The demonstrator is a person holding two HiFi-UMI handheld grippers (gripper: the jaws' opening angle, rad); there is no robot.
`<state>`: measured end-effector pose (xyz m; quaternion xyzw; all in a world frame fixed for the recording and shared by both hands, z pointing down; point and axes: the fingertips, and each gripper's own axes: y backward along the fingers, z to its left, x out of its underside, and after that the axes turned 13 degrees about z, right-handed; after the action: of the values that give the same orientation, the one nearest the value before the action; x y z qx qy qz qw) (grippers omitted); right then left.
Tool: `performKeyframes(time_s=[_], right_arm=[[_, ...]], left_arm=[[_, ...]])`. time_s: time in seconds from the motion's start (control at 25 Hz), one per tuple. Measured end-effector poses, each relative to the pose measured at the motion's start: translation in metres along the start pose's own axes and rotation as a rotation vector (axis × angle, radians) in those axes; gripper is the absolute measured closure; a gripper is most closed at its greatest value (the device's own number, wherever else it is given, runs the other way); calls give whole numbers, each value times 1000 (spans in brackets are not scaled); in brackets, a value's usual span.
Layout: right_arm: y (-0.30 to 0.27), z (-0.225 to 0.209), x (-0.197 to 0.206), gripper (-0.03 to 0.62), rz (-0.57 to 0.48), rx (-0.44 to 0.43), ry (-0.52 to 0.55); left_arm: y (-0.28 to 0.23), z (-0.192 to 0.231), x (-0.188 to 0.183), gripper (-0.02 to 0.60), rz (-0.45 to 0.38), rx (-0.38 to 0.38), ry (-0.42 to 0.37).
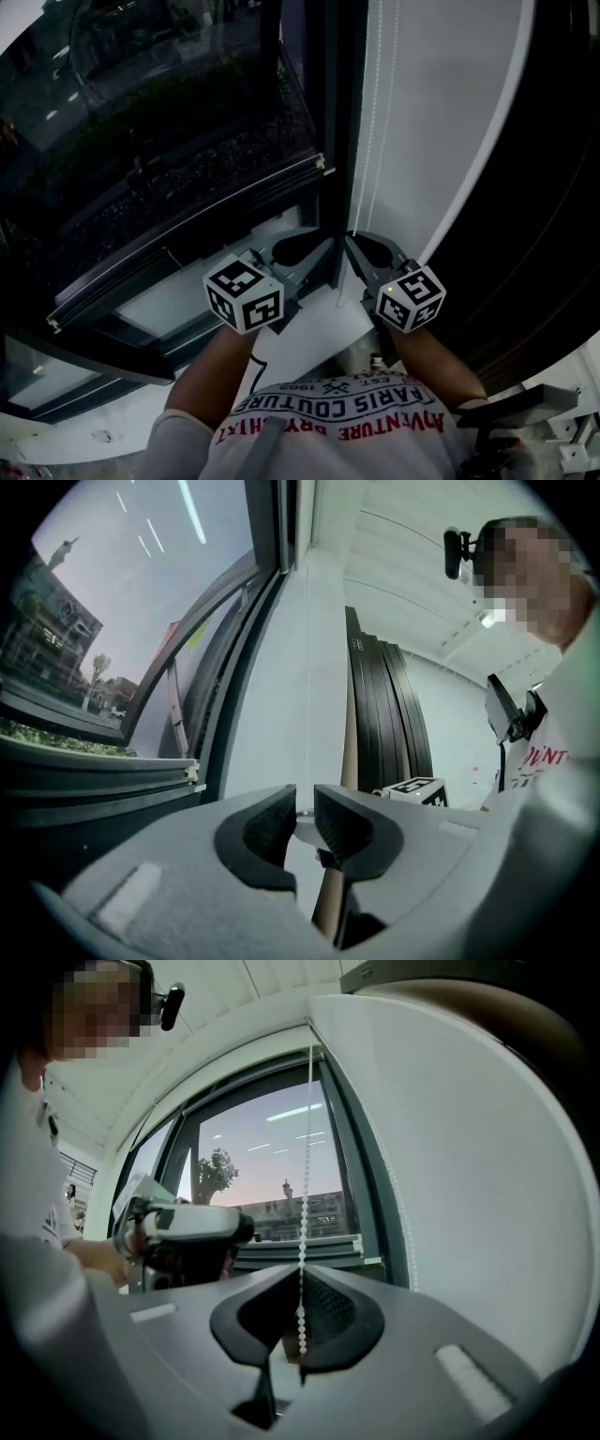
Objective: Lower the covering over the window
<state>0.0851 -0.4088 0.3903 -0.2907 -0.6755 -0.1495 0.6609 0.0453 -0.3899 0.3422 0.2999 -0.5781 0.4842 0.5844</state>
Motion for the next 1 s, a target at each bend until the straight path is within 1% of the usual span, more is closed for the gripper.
performKeyframes(time_s=[0.08, 0.24, 0.4, 0.52, 0.64, 0.84, 1.0], right_arm=[[6, 7, 1, 581, 8, -22, 20], [13, 20, 5, 580, 29, -58, 32], [17, 27, 13, 580, 41, -34, 55], [19, 33, 18, 580, 43, -36, 58], [22, 42, 20, 580, 30, -38, 60], [25, 43, 24, 582, 22, -6, 80], [29, 38, 25, 582, 28, 8, 78]], left_arm=[[-7, -5, -8, 491, 4, 33, 8], [-16, -16, -29, 476, 3, 83, -11], [-21, -24, -57, 476, -16, 116, -41], [-23, -31, -75, 476, -26, 120, -83], [-24, -31, -84, 477, -15, 112, -115], [-21, -32, -86, 477, -39, 117, -109], [-29, -34, -85, 480, -30, 106, -96]])
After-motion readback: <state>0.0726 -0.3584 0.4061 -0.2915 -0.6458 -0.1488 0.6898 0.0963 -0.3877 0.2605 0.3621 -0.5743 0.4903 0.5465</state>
